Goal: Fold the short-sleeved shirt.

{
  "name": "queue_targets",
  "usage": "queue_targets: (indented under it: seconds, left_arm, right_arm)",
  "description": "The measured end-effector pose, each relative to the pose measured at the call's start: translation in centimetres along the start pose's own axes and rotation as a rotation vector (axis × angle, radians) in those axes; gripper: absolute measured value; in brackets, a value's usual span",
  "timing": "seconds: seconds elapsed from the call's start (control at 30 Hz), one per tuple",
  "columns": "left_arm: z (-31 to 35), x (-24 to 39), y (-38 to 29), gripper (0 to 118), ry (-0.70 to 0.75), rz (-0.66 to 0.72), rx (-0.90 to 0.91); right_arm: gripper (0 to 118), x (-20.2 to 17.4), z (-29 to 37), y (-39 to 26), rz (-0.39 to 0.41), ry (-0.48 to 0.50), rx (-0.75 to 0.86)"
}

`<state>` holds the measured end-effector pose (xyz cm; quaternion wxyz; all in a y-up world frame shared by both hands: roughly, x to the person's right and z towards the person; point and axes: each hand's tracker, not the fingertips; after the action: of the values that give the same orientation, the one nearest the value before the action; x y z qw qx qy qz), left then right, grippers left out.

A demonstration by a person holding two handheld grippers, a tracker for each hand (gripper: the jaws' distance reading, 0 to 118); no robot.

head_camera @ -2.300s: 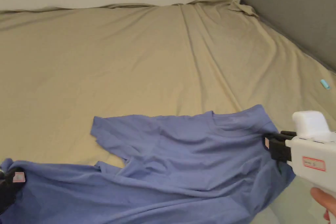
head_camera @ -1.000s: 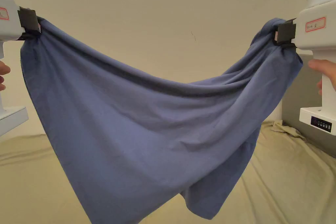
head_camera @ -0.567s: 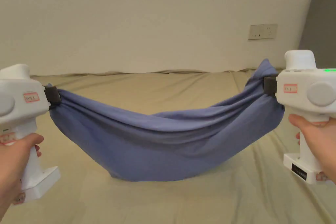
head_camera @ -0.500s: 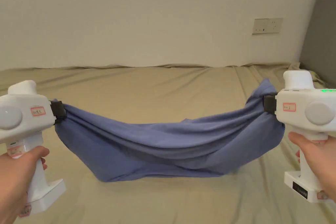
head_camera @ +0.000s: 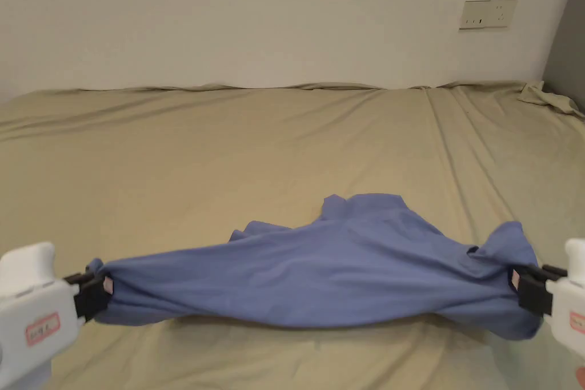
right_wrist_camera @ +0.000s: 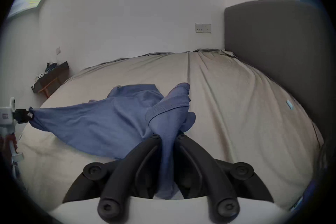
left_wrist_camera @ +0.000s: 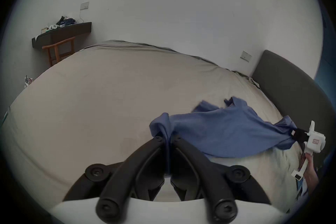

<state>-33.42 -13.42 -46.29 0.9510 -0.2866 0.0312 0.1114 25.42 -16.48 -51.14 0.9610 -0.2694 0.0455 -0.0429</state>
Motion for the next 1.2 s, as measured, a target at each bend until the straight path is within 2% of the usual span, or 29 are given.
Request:
queue_targets:
  seconds: [0.1,0.17,0.23,0.37,0.47,0.7,0.73,0.77,0.87,0.9,1.0,1.07,1.1,1.13,1.17,1.2]
  left_arm:
    - [3.6,0.0,-3.3,2,-0.008,0.004,-0.028]
    - [6.5,-0.4,-4.9,2,-0.035,0.053,-0.04]
    - [8.6,-2.2,-6.1,2,-0.035,0.046,-0.045]
    - [12.9,-2.1,-8.1,2,-0.024,0.003,-0.08]
    - [15.0,-2.2,-10.8,2,-0.027,0.012,-0.117]
    - [14.7,-2.0,-15.5,2,0.022,-0.005,-0.225]
    - [14.1,-2.3,-16.0,5,0.033,-0.013,-0.246]
    - [13.8,-2.4,-16.2,20,0.034,-0.013,-0.258]
    - [14.5,-2.7,-15.5,50,0.029,0.039,-0.3]
    - [16.0,-1.9,-15.1,76,0.021,0.033,-0.277]
    - [20.9,0.2,-13.0,80,0.079,-0.066,-0.171]
    - [25.3,1.9,-11.5,80,0.066,-0.075,-0.111]
    - [27.1,2.8,-10.9,78,0.031,-0.077,-0.079]
    - [28.7,3.8,-10.4,51,0.0,-0.134,-0.033]
    - [29.5,4.7,-10.2,7,0.019,-0.173,-0.004]
    - [29.8,5.3,-10.0,0,0.119,-0.167,0.0]
  right_arm:
    - [11,0.3,5.9,-3.6,-0.011,-0.004,0.009]
    - [11,1.1,9.5,-5.6,-0.057,0.017,-0.001]
    - [11,1.3,12.9,-7.3,-0.058,0.015,0.001]
    - [11,2.5,18.4,-11.0,-0.048,0.0,-0.038]
    - [11,3.3,20.9,-13.7,-0.049,-0.026,-0.092]
    - [11,3.7,22.7,-17.2,-0.022,-0.041,-0.171]
    - [20,3.3,22.6,-16.9,-0.013,-0.037,-0.177]
    - [48,3.0,22.5,-16.6,-0.002,-0.035,-0.183]
    - [92,2.8,22.4,-15.4,0.014,-0.039,-0.26]
    - [114,2.5,23.5,-15.0,0.008,-0.016,-0.238]
    - [116,1.8,27.0,-13.1,-0.005,-0.034,-0.177]
    - [115,0.7,29.2,-11.6,-0.002,-0.058,-0.111]
    - [115,0.0,30.2,-10.9,0.009,-0.052,-0.084]
    - [107,-0.6,31.2,-10.3,0.027,-0.038,-0.06]
    - [89,-1.3,32.0,-9.9,0.057,-0.027,-0.038]
    - [49,-2.0,32.4,-9.6,0.088,-0.032,-0.017]
